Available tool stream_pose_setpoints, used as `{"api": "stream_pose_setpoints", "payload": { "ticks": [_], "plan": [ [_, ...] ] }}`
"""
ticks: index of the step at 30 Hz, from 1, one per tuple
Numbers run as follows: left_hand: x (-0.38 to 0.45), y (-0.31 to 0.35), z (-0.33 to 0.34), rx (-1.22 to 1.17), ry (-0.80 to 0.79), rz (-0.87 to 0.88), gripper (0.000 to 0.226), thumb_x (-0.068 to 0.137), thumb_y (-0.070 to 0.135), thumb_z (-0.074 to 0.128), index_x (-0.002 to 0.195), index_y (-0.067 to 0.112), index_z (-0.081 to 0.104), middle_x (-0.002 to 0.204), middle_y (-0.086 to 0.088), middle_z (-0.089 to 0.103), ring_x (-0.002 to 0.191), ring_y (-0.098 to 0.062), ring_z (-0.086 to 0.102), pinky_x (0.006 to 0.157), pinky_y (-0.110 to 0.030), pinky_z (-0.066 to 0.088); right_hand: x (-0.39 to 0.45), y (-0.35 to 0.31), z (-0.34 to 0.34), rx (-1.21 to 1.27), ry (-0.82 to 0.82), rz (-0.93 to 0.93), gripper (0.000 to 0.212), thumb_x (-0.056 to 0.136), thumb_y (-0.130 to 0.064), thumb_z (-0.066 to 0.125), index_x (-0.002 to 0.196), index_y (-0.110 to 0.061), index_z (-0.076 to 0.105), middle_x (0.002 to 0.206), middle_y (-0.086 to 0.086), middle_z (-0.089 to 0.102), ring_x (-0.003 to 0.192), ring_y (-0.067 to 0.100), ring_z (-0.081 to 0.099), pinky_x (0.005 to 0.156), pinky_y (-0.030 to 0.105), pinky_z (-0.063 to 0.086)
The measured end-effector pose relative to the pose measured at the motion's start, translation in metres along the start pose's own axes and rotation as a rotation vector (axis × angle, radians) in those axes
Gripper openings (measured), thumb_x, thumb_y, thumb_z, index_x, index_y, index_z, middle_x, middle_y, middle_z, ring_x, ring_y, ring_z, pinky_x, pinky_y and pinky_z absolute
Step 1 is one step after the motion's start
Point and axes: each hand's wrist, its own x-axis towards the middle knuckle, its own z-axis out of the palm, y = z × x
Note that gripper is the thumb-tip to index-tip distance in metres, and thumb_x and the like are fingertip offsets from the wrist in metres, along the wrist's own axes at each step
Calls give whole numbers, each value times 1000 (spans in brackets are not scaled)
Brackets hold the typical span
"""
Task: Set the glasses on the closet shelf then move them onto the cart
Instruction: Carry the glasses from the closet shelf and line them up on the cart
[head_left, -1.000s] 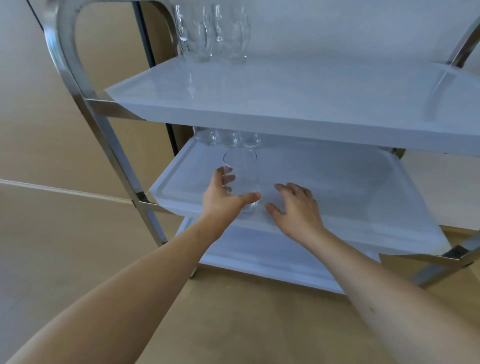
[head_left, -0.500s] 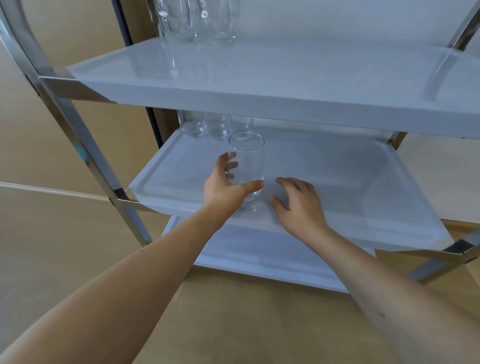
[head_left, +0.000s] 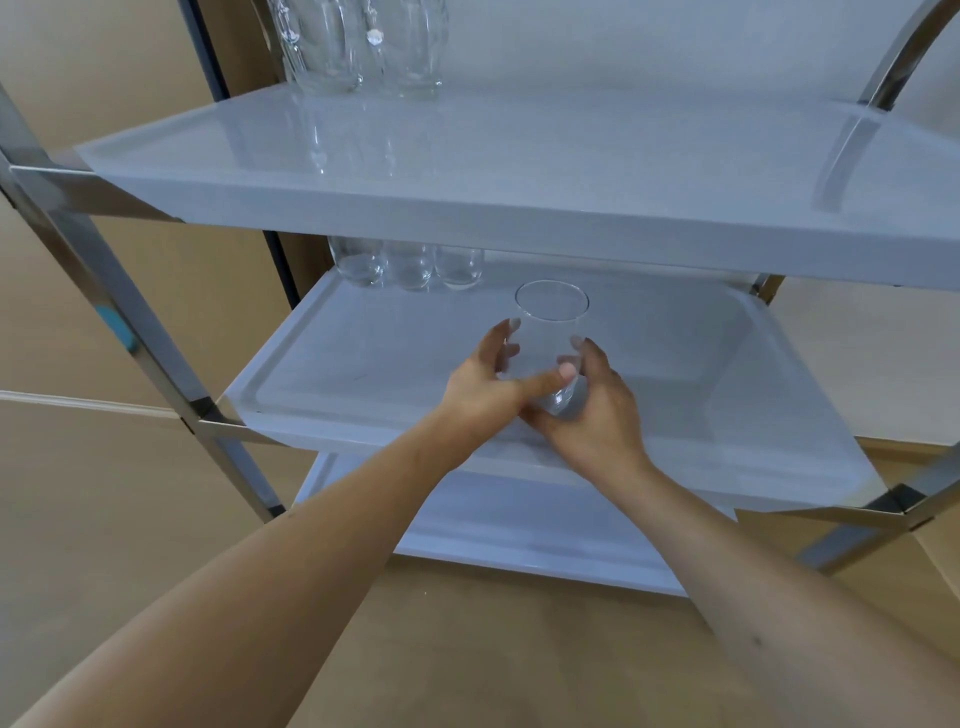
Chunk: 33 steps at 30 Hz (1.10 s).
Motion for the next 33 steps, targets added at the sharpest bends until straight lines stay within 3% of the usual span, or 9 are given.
{"api": "stream_pose_setpoints", "payload": {
  "ticks": [3,7,10,13,17,26,33],
  "plan": [
    [0,4,-12,50,39,33,83,68,69,69,144,42,48,137,9,55,130,-9,50,102,-27,39,3,1,4,27,25,6,93,71,-46,88,145,-21,40,128,-4,62,121,21,57,94,32,45],
    [6,-14,-34,506,95,178,63,96,63,53,150,33,44,151,3,49,144,-17,33,114,-32,28,13,4,9,50,24,16,91,69,-44,90,142,-21,41,128,-2,62,117,23,59,97,38,48],
    [15,-29,-47,831,107,221,69,97,66,46,154,28,39,156,1,43,147,-24,25,117,-36,24,26,6,13,65,36,20,92,66,-46,92,140,-22,41,128,-2,63,115,22,61,99,40,48],
    [31,-36,-56,996,93,194,66,97,64,44,154,32,37,160,3,36,150,-27,20,122,-40,21,41,8,20,90,42,18,94,63,-45,94,139,-21,42,125,-1,63,111,23,63,99,40,50],
    [48,-42,-66,1075,78,160,63,96,66,44,151,34,41,158,6,38,148,-25,25,121,-37,20,57,12,29,125,65,8,95,59,-39,97,136,-20,45,123,2,63,109,21,64,99,40,51],
    [59,-57,-68,1125,164,222,52,94,66,45,125,27,62,136,5,58,126,-25,47,106,-38,33,101,9,44,116,89,11,91,61,-35,97,135,-17,47,121,-1,60,100,13,61,85,18,42],
    [60,-59,-69,1104,177,235,52,93,67,44,124,30,61,131,7,57,120,-23,46,102,-38,32,136,10,52,94,86,12,89,63,-36,96,135,-15,47,121,-2,59,106,17,62,88,22,44]
  ]
}}
